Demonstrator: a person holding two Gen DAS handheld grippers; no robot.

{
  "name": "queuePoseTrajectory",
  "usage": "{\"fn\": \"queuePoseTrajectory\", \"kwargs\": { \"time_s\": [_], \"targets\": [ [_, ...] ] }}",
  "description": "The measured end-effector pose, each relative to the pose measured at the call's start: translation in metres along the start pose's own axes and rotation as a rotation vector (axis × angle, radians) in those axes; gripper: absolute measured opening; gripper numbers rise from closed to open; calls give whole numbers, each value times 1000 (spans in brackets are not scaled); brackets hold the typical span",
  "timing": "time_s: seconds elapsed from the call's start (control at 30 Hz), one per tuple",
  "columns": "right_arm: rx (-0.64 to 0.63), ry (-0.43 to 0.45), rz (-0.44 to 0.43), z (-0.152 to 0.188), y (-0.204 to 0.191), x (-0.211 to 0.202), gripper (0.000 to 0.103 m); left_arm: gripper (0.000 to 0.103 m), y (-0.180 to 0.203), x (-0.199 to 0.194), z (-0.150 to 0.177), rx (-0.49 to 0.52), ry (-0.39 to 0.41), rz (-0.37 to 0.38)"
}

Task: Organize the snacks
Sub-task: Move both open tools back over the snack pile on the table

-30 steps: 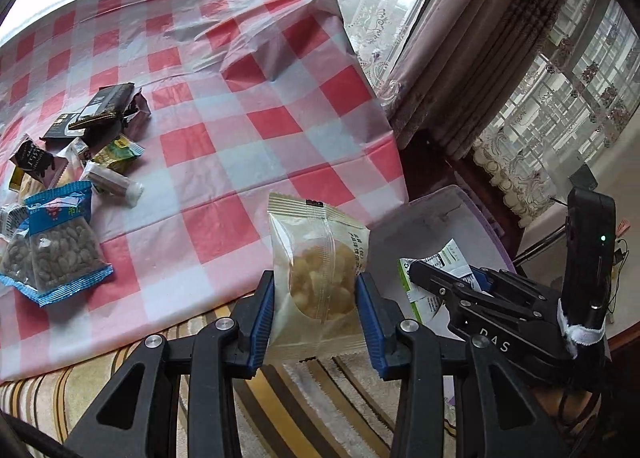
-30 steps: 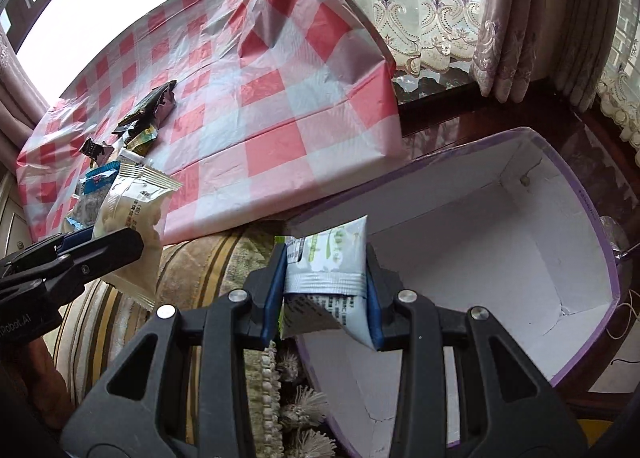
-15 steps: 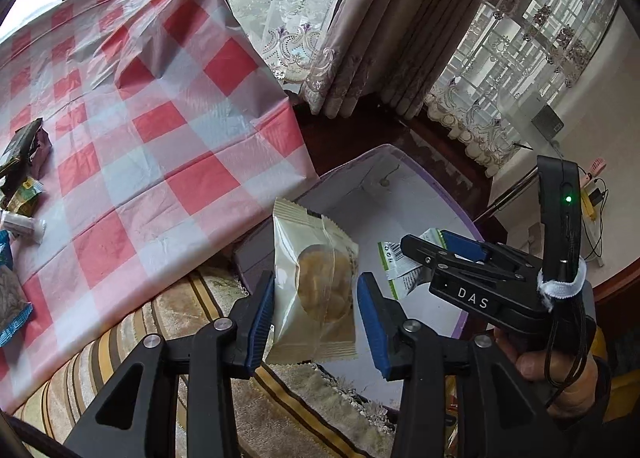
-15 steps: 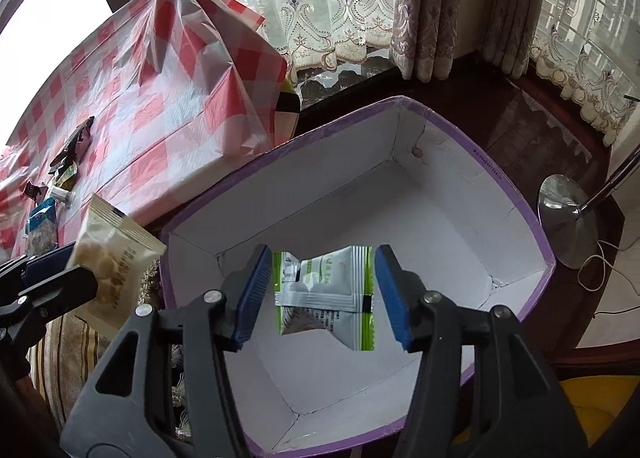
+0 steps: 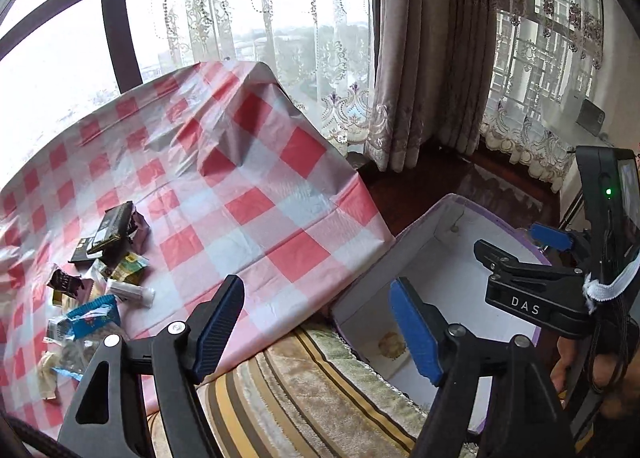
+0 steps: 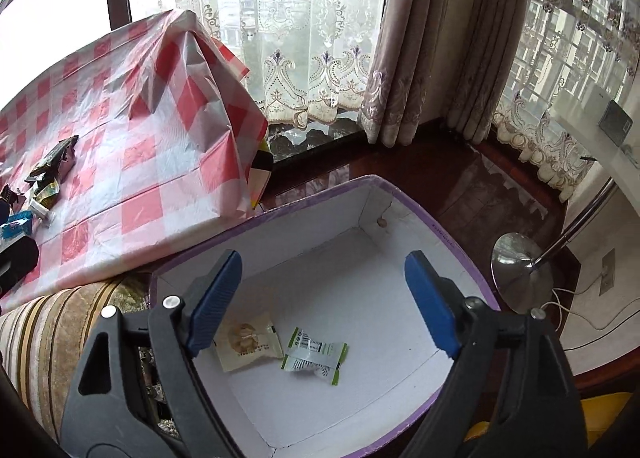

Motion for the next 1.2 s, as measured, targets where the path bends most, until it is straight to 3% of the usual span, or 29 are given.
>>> {"fn": "queuePoseTrajectory", "kwargs": {
  "time_s": [0.1, 0.27, 0.53, 0.77, 0.93, 1.2],
  "targets": [
    [-18, -3, -46, -6, -18, -5, 86, 76, -17, -11, 2, -6, 62, -17],
    [-28, 6, -104, -13, -51, -13, 86, 76, -48, -20, 12, -40, 51, -14],
    [-117, 3, -240, -14, -126, -25, 86, 78, -121, -35, 39, -206, 39, -82],
    [-147, -75, -395, -9, -191, -24, 86, 78, -192, -49, 71, -378, 28, -100],
    [-203, -108, -447, 1, -237, -23, 86, 78, -245, -53, 105, -509, -3, -142],
    [-296, -139, -499, 11, -292, -23, 86, 78, -310, -59, 149, -599, -55, -251]
  ]
}}
Point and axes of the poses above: each gripper's, at about its wrist camera, not at the fingertips, and x roughly the way its jaws point, y to its right, z to its underside, the point moved 7 cm from there along x, roughly the way its jaws point, and after that the axes turned 6 degrees about -y, right-handed, at the moved point
